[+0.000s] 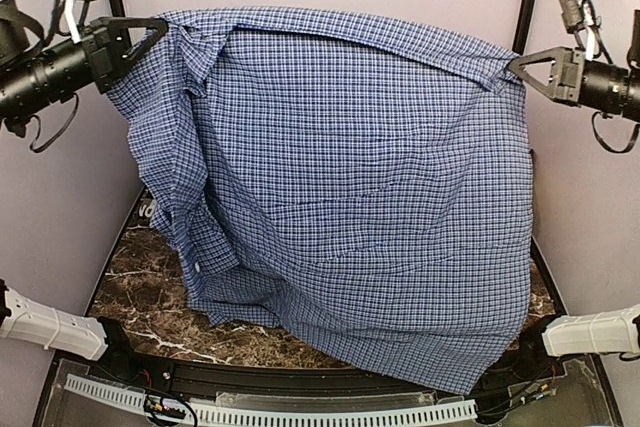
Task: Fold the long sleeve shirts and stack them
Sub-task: Flatten out the crumpled shirt at the center of the board.
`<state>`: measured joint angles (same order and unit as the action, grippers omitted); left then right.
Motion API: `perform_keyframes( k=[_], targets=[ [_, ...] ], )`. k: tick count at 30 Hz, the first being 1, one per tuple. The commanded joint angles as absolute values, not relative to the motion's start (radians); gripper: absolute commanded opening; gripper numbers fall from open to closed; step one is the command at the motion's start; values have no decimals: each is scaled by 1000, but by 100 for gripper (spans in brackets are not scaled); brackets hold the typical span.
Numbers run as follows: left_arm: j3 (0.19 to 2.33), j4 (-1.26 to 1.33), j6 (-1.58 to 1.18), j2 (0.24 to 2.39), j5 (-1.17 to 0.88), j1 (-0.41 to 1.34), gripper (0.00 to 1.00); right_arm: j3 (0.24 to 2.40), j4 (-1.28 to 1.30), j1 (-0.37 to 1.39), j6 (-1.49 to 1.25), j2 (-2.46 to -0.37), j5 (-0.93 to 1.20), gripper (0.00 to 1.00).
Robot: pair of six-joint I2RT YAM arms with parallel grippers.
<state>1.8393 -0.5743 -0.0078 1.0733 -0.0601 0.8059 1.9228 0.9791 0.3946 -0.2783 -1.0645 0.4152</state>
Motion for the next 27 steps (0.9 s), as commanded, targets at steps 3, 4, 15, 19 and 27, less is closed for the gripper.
perform_keyframes(
  k=[3, 4, 15, 19, 27],
  targets=[
    [1789, -510, 46, 1258, 281, 743, 0, 1688, 863, 386, -265, -1138, -66, 0],
    [1786, -504, 30, 1286, 250, 693, 0, 1659, 842, 387, -260, -1164, -111, 0],
    [1670, -295, 5, 1687, 131, 398, 0, 1651, 552, 353, -202, -1650, -126, 0],
    [1684, -231, 25, 1828, 113, 363, 0, 1788, 530, 348, -165, -1873, -217, 0],
    [1749, -162, 85, 1978, 113, 352, 1, 2009, 558, 344, -107, -2146, -320, 0]
  ],
)
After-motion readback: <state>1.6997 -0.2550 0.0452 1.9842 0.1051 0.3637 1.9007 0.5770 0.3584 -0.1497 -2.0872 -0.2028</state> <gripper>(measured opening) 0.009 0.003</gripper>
